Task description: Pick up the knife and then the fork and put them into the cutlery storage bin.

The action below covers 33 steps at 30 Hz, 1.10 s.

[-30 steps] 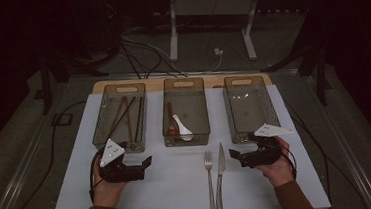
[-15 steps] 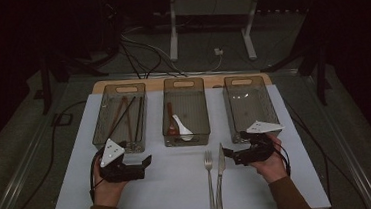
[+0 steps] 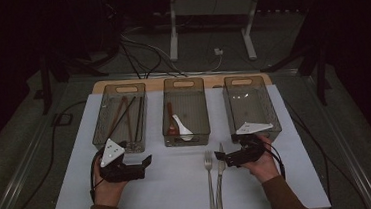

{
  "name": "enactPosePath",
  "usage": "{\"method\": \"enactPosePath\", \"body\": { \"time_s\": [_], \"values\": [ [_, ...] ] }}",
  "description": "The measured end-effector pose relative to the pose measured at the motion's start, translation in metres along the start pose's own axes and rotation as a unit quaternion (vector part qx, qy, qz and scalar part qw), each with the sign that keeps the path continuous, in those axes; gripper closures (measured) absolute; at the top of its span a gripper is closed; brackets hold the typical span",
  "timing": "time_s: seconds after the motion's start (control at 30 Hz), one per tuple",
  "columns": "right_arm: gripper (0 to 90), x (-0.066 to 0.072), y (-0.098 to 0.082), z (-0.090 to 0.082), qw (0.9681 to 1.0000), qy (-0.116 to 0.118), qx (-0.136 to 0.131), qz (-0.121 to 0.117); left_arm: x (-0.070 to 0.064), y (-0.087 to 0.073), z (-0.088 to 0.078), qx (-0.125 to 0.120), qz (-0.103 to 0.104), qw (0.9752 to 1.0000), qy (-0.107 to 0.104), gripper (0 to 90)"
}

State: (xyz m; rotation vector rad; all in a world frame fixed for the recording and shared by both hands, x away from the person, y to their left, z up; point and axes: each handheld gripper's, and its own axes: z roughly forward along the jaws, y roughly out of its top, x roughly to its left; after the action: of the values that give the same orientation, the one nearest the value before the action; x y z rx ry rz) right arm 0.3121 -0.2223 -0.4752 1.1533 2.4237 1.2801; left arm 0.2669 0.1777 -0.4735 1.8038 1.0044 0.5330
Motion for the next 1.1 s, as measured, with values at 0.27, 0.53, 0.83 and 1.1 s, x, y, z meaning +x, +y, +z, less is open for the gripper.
{"method": "enactPosePath", "body": {
  "time_s": [0.27,0.53,0.83,1.1],
  "values": [
    [1.7,0.001,-0.001,0.012,0.9997,0.009,0.02,0.004,-0.001,-0.001,0.001,0.003,0.001,1.0,0.0,0.6],
    [5.6,0.002,-0.003,0.021,0.9988,0.014,0.046,0.013,-0.001,-0.001,0.0,0.002,0.0,1.0,0.0,0.6],
    [12.8,0.003,-0.005,0.033,0.998,0.012,0.059,0.019,-0.003,-0.001,0.001,0.004,0.002,1.0,0.0,0.6],
    [24.9,0.005,-0.005,0.044,0.9973,0.015,0.069,0.02,-0.003,-0.001,0.001,0.005,0.003,1.0,-0.001,0.6]
  ]
}}
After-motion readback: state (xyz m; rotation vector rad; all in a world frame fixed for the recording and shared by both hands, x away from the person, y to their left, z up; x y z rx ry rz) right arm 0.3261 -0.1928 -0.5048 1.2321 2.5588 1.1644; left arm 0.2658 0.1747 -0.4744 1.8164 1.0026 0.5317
